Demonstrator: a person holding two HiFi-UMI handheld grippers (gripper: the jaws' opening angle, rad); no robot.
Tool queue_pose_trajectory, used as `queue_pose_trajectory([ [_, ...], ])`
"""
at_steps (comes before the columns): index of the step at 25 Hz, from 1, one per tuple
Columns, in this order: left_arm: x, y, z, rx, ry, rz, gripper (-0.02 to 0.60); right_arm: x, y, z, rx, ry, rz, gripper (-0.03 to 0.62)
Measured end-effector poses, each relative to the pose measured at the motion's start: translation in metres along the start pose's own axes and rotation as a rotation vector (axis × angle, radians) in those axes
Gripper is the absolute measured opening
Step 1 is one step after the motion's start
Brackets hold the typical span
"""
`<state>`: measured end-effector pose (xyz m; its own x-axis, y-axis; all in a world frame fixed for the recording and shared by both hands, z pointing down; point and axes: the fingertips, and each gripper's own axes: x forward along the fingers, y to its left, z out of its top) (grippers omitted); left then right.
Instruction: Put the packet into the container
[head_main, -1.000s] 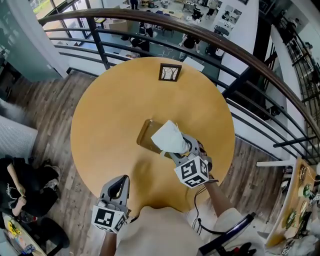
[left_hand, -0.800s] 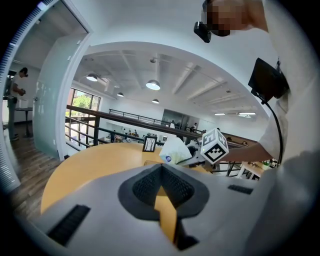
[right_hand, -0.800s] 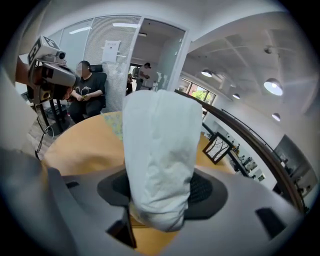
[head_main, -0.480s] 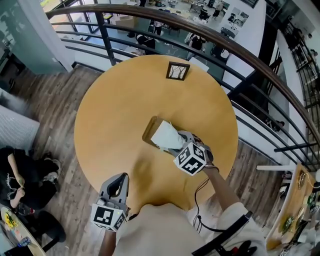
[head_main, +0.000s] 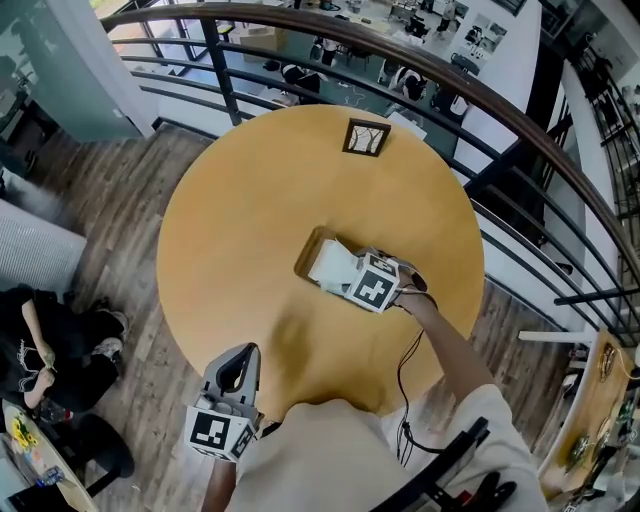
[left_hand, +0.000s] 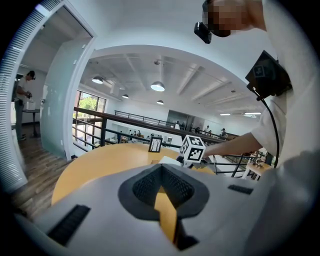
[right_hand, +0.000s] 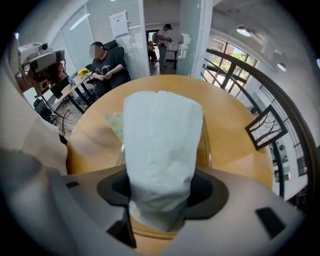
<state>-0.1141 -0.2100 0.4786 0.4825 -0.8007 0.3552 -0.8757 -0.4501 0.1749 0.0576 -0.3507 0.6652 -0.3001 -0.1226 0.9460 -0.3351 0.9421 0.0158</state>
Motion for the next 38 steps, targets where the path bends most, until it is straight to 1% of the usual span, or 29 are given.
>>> queue_pose_trajectory([
  [7,-0.007,0.006,0.0,-0.007,-0.002,0.033,0.005,0.034,-0.001,-0.016,0.029,0.106,0.061,0.265],
  [14,-0.014,0.012,-0.002,-0.013,-0.001,0.058,0.006,0.055,0.003,-0.02,0.03,0.149,0.07,0.265],
  [18,-0.015,0.014,-0.004,-0.014,0.002,0.064,0.006,0.057,0.003,-0.019,0.031,0.139,0.073,0.265],
  [22,-0.014,0.01,-0.003,-0.012,0.006,0.052,0.005,0.056,0.001,-0.018,0.038,0.141,0.066,0.275],
  [26,-0.012,0.006,-0.003,-0.012,0.002,0.042,0.006,0.054,-0.001,-0.017,0.037,0.141,0.052,0.31],
  [30,-0.013,0.005,-0.005,-0.006,0.001,0.035,0.005,0.048,-0.003,-0.012,0.007,0.138,0.04,0.33],
  [34,-0.013,0.005,-0.006,-0.005,0.0,0.028,0.005,0.037,-0.009,-0.004,0.004,0.102,0.015,0.328],
  [38,-0.012,0.003,-0.001,-0.004,-0.011,0.02,0.005,0.015,-0.009,0.007,0.02,0.04,0.018,0.328],
])
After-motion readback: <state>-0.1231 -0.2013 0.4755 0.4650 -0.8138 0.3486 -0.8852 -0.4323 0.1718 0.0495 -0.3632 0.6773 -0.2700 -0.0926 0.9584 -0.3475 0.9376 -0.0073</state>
